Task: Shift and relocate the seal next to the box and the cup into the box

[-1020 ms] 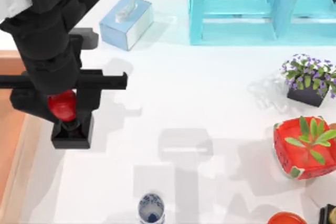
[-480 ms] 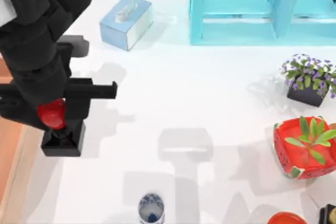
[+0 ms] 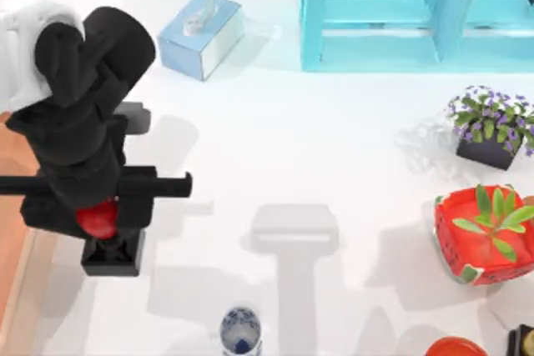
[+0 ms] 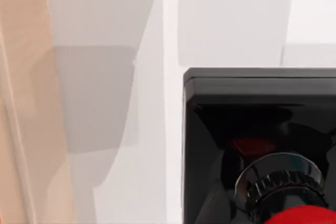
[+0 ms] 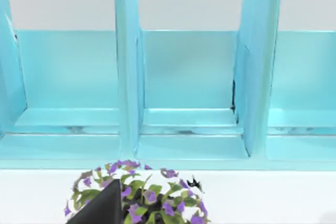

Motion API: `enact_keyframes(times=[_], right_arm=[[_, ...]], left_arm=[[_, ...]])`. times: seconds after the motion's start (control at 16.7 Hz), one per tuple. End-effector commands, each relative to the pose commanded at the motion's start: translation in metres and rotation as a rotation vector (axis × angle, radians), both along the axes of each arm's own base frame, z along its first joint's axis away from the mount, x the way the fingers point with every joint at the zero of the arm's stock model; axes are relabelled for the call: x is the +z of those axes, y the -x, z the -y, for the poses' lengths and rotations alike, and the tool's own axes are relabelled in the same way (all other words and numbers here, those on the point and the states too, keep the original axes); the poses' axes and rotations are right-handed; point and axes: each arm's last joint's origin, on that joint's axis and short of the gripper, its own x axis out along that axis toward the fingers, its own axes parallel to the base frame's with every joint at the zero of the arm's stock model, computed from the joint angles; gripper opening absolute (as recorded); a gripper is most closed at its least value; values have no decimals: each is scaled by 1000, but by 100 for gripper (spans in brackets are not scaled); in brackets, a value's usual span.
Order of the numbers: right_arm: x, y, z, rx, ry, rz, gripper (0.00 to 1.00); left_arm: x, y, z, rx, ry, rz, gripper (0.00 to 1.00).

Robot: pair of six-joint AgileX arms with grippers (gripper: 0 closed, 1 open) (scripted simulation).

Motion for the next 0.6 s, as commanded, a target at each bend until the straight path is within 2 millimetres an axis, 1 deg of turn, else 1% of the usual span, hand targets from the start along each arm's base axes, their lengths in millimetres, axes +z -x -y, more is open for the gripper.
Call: enact_keyframes(times=[0.24,0.6], right_arm=[[0,0,0,0,0,0,100],[0,0,0,0,0,0,100]], left_arm=[[-2,0,0,0,0,1,0],[-2,0,0,0,0,1,45]])
